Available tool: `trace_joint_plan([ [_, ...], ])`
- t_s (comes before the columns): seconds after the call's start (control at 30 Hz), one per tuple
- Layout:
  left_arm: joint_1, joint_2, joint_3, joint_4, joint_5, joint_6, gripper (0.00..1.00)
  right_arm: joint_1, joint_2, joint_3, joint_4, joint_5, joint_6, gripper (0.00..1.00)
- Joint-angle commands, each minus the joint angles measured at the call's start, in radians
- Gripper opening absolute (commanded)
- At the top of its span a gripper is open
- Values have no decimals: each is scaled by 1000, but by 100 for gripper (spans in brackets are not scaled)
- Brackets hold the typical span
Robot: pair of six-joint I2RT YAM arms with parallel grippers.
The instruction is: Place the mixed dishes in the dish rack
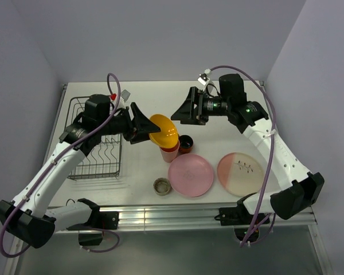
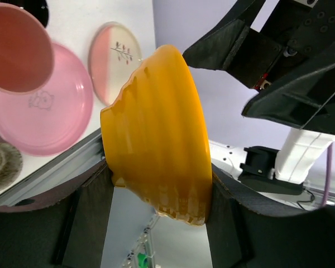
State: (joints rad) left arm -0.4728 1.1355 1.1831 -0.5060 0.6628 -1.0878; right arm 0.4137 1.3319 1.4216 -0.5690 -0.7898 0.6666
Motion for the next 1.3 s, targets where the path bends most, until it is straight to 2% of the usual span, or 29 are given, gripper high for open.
trace_joint_plan([
  [0.0, 8, -3, 104, -83, -55, 98, 0, -7, -23, 43, -48, 61, -33, 82],
  [0.17, 77, -2, 168, -184, -121, 158, 0, -52, -69, 28, -126, 176, -70, 82],
  [0.37, 206, 62, 335, -402, -244, 296, 0, -87, -137, 8, -181, 216, -85, 82],
  [0.57, 241, 178, 518, -549, -573, 413, 0, -69, -200, -84, -189, 187, -44, 81],
  [0.83, 243, 267, 559, -545, -1050, 514, 0, -38, -263, -208, -213, 167, -30, 81],
  [1.03, 244, 406, 576, -565, -1279, 580, 0, -26, -273, -214, -235, 170, -42, 81],
  [1.07, 243, 450, 585, -574, -1351, 586, 0, -26, -275, -214, -241, 176, -44, 81],
  [1.27, 252, 599, 595, -577, -1522, 608, 0, -23, -283, -236, -232, 172, -48, 81],
])
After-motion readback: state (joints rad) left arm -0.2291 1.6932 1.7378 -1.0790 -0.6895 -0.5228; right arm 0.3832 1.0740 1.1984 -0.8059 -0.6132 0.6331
